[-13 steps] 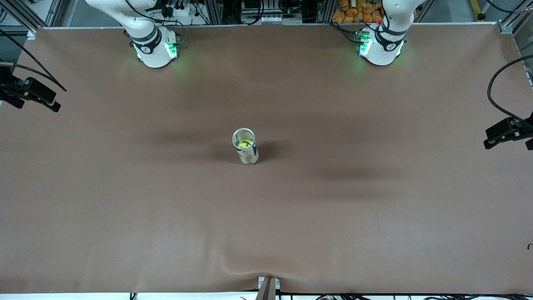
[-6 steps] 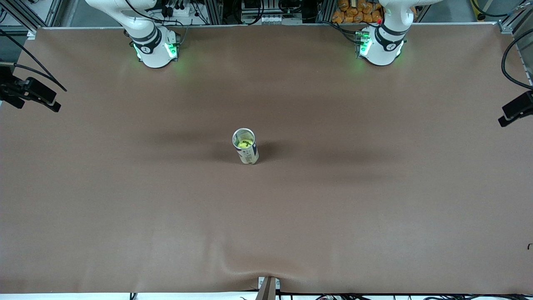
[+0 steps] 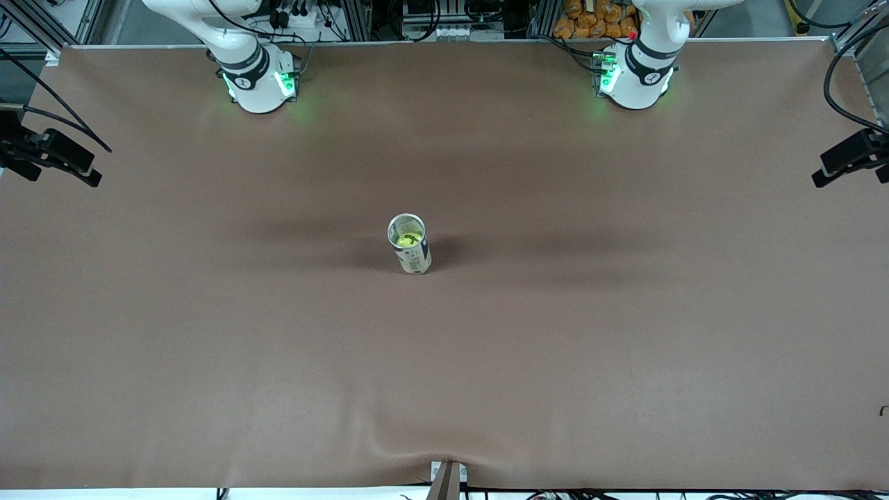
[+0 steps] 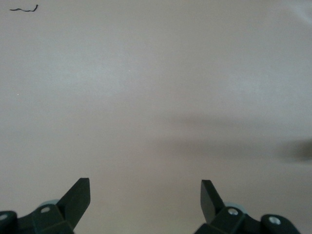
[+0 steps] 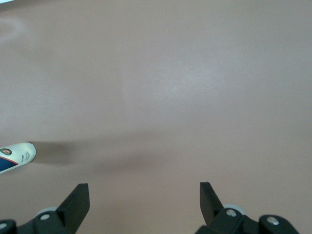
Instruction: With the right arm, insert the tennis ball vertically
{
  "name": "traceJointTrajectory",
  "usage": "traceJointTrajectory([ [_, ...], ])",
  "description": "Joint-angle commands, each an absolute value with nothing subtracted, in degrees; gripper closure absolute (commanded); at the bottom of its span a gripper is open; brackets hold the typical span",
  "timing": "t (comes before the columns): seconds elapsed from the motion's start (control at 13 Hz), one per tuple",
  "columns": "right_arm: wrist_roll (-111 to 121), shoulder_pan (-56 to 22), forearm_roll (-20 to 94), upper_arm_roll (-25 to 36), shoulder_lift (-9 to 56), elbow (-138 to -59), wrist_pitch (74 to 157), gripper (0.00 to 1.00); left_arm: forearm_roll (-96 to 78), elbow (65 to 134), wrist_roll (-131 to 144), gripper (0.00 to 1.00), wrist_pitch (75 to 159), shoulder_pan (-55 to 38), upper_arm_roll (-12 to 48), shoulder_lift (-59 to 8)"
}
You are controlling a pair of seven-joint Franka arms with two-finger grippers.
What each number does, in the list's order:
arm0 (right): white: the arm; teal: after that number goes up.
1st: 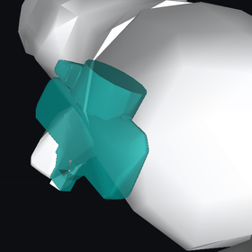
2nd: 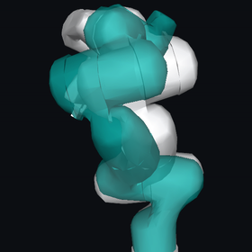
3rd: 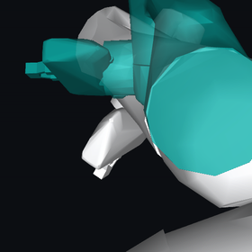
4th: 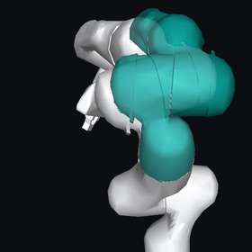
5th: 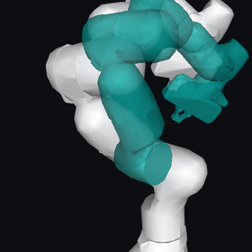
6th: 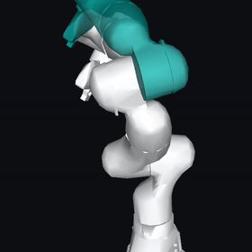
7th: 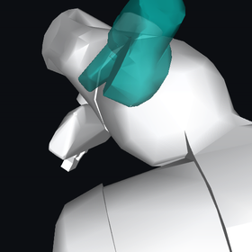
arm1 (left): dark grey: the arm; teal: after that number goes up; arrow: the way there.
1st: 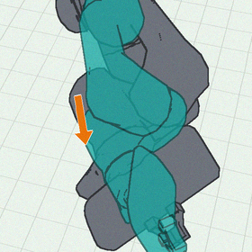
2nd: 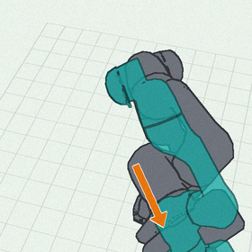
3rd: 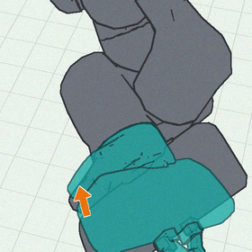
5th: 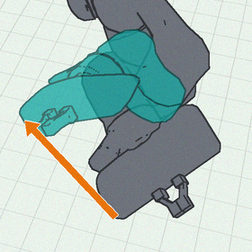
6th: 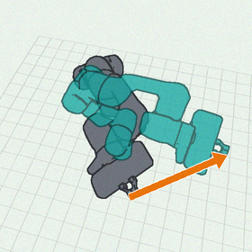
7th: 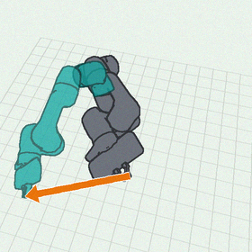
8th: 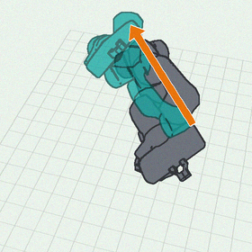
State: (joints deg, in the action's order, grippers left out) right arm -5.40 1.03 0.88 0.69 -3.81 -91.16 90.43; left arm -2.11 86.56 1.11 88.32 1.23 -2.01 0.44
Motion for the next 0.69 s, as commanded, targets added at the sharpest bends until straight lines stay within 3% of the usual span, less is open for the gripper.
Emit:
traceJointTrajectory([
  [0.0, -4.8, 1.1, 1.4, 0.6, -3.3, -90.0, 89.8, 0.00, -2.7, 90.7, 0.4, 0.00, 88.4, 0.9, -0.8, 4.0],
  [0.23, -4.8, 1.3, 1.5, 0.6, -3.3, -90.0, 89.6, 0.00, -2.5, 91.6, 0.4, 0.00, 88.6, 3.7, 4.2, 4.8],
  [0.62, -4.7, 1.2, 1.5, 0.6, -3.2, -90.0, 89.6, 0.00, -2.1, 90.7, 0.8, 0.00, 86.3, 3.8, 5.4, 4.7],
])
